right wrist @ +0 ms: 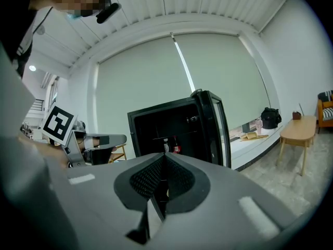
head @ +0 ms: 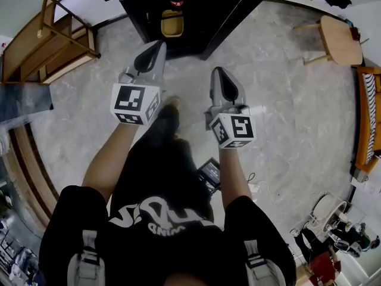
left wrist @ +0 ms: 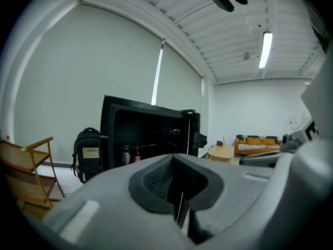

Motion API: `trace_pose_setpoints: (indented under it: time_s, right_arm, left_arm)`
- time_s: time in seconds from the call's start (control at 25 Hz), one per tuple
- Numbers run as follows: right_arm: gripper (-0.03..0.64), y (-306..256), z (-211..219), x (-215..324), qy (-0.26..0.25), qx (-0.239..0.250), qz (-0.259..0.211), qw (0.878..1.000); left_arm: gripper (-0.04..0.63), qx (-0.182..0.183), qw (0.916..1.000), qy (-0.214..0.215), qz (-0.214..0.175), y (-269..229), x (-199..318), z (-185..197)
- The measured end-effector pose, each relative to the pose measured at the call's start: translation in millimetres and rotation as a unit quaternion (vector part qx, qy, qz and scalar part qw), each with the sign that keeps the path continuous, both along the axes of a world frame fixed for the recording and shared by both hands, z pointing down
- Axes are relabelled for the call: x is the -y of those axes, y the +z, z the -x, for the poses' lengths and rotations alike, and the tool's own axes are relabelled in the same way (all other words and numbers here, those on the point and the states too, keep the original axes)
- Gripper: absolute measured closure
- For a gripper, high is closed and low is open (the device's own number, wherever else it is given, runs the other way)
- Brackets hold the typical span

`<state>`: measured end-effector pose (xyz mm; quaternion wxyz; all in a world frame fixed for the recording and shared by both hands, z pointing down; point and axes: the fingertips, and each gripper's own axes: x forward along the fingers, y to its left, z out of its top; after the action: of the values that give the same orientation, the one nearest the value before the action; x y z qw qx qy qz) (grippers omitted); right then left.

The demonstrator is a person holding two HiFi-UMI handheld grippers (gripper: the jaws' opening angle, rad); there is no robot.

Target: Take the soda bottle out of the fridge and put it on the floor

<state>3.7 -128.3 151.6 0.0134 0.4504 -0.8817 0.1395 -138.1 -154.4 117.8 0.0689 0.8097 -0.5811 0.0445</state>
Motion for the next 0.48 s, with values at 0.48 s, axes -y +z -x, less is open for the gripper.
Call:
trace_pose_setpoints:
  time_s: [0.48]
  right_arm:
    - [0.617, 62.8, 19.3, 43.3, -0.001, 0.014, -0.017, 1.000]
  left_arm:
    - [0.592, 0.000, 0.9995, -0.031, -0.002, 77.4, 48.4, 16.4]
